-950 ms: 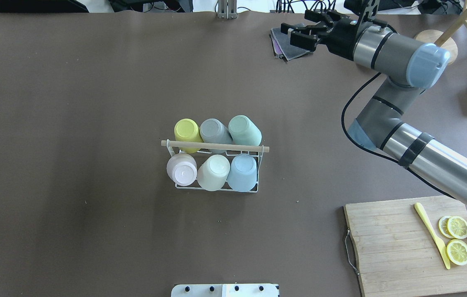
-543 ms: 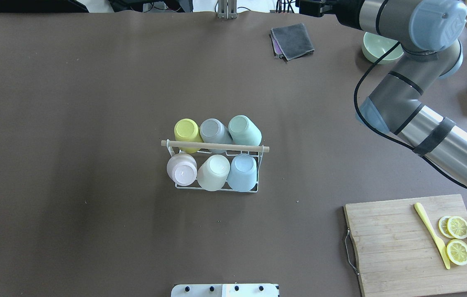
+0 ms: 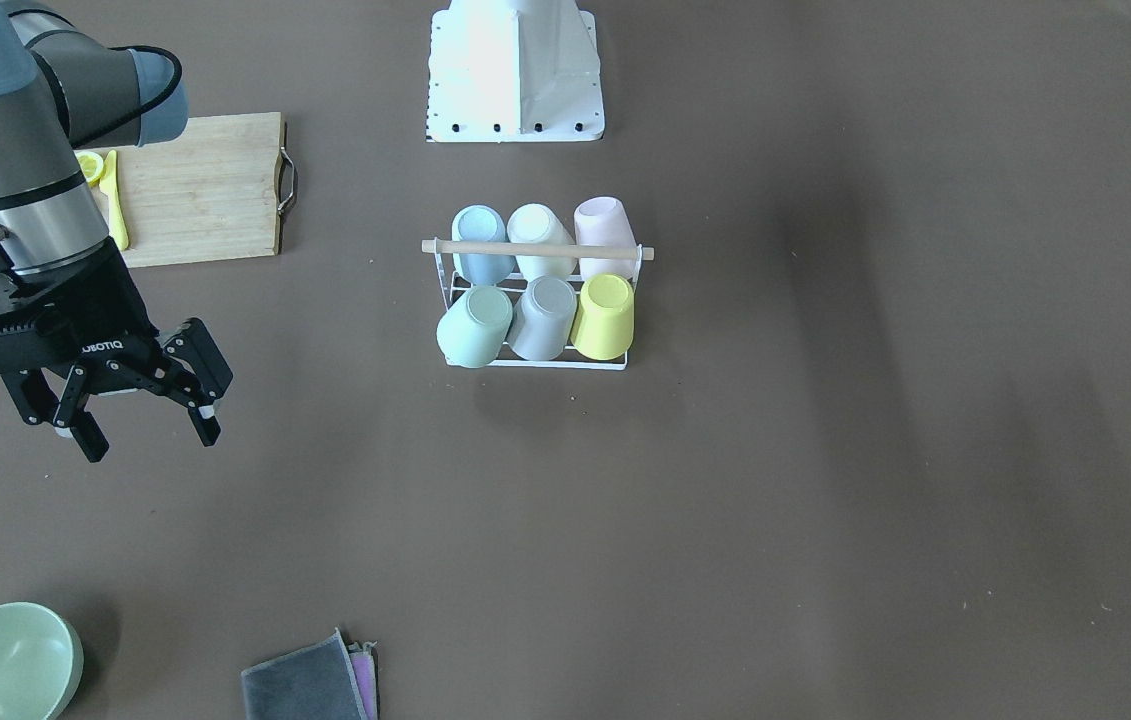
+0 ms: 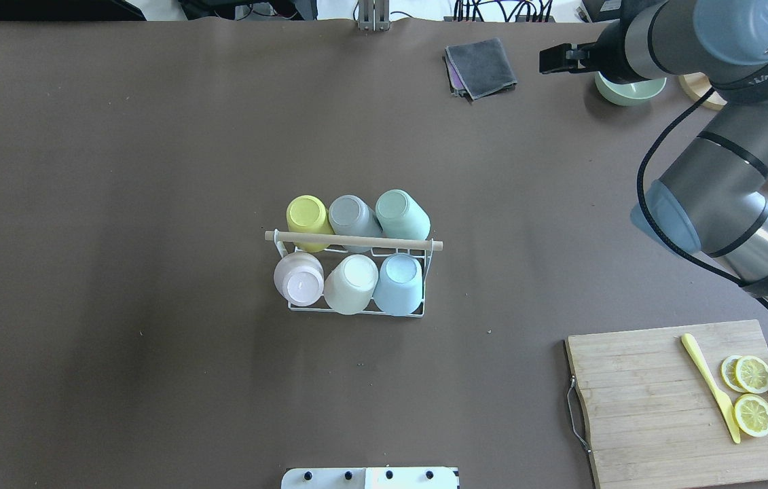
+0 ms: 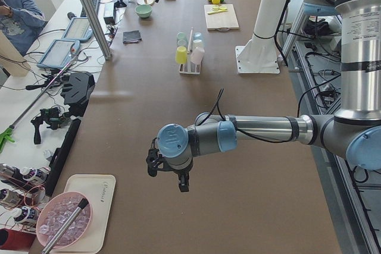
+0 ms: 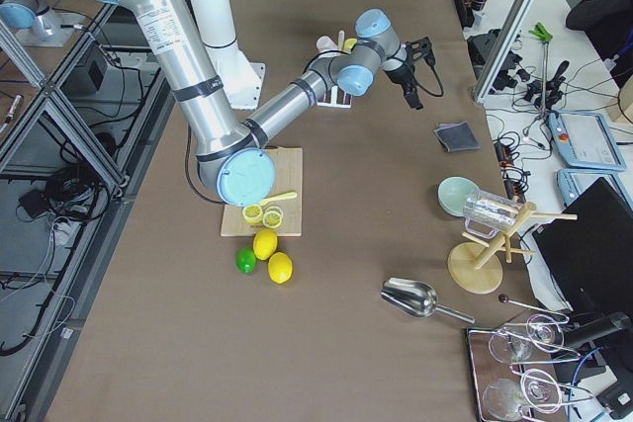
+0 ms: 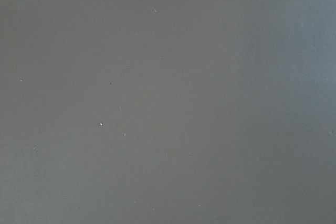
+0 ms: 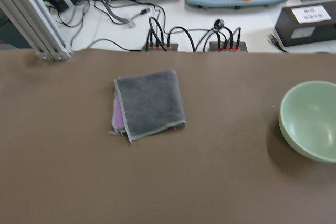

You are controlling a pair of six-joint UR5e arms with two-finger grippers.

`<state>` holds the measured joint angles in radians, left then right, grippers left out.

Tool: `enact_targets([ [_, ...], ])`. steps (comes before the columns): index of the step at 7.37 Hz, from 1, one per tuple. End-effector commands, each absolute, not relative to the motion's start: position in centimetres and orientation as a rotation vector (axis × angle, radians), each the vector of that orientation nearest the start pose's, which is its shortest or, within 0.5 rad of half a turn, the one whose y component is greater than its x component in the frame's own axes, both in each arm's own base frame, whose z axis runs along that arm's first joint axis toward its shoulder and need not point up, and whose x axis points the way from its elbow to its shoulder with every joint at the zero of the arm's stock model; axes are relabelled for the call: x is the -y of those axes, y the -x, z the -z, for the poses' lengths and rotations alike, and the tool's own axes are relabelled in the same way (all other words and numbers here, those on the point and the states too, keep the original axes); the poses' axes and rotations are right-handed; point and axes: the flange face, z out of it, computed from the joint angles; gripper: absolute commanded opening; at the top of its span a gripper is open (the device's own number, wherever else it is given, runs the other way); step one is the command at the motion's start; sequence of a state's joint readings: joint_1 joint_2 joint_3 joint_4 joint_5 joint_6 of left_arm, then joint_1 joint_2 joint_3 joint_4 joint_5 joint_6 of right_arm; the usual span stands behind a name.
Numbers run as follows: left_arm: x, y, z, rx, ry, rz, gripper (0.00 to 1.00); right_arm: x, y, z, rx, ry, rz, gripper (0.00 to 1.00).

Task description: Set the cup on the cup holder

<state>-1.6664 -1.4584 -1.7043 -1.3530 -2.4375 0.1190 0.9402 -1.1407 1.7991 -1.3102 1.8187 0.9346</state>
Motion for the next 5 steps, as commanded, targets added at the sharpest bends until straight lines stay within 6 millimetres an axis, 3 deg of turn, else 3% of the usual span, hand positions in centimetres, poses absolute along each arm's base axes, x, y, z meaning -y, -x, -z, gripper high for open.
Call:
enact_targets([
  [1, 42.3, 9.8, -65.8, -0.878, 0.087, 0.061, 0.98, 55.1, 27.7, -33.5, 0.696, -0.174, -0.175, 1.0],
  [2, 42.3, 9.8, -65.8, -0.878, 0.089, 0.064, 0.98, 53.4, 26.2, -38.1, 0.719, -0.033, -0.186, 1.0],
  [4, 42.1, 9.8, -66.1, -0.879, 0.096, 0.067, 0.98, 52.9, 20.5, -41.9, 0.771, 0.08, -0.225, 1.0],
  [5, 41.9, 9.8, -66.3, -0.879, 0.099, 0.068, 0.98, 51.6, 18.4, -45.9, 0.741, 0.088, -0.175, 1.0],
])
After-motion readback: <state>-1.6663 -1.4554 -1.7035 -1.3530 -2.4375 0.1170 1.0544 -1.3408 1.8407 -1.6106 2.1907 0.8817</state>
